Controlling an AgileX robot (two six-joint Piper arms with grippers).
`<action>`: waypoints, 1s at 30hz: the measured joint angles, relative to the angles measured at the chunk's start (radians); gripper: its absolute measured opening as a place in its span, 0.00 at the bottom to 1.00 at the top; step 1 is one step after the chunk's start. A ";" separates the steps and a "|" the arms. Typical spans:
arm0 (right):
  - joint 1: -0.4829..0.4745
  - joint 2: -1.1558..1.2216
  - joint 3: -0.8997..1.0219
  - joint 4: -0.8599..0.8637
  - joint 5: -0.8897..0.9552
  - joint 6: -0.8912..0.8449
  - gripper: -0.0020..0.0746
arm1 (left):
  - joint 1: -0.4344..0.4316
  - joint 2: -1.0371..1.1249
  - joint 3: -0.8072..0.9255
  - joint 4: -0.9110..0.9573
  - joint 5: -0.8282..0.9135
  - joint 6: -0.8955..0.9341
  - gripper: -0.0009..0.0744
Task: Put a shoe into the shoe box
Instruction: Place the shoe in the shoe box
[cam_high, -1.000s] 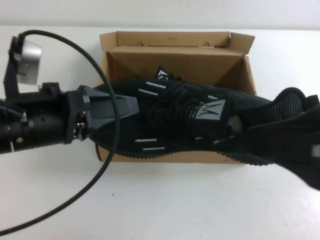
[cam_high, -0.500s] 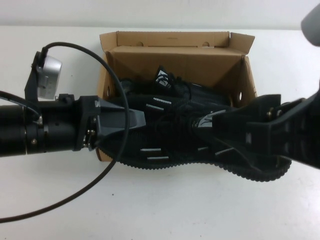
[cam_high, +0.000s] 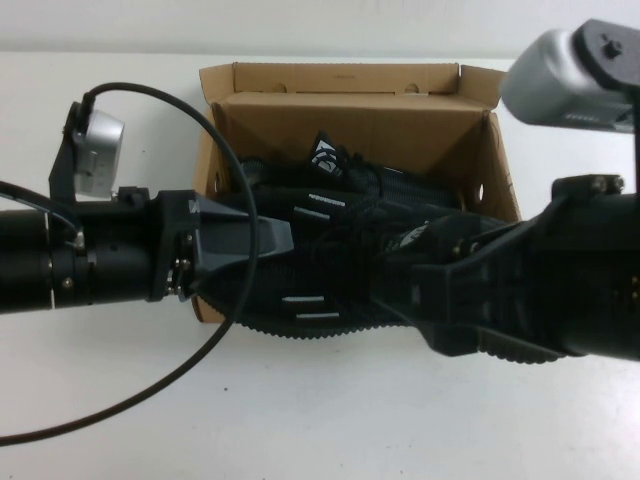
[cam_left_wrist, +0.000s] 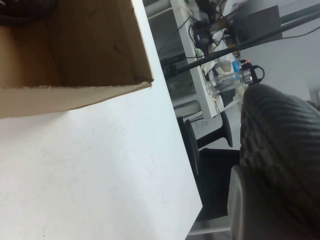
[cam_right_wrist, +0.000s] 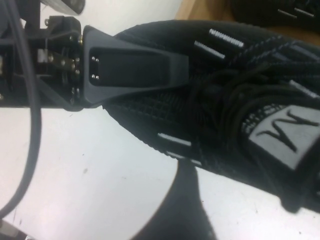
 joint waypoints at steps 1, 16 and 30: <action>0.000 0.006 0.000 0.000 -0.005 0.000 0.75 | 0.000 0.000 0.000 -0.002 0.003 0.002 0.19; -0.050 0.082 0.000 0.014 -0.068 0.000 0.75 | 0.000 0.000 0.000 -0.004 0.017 0.016 0.19; -0.059 0.183 0.000 0.004 -0.165 0.000 0.67 | 0.000 0.002 0.000 0.014 -0.004 0.032 0.19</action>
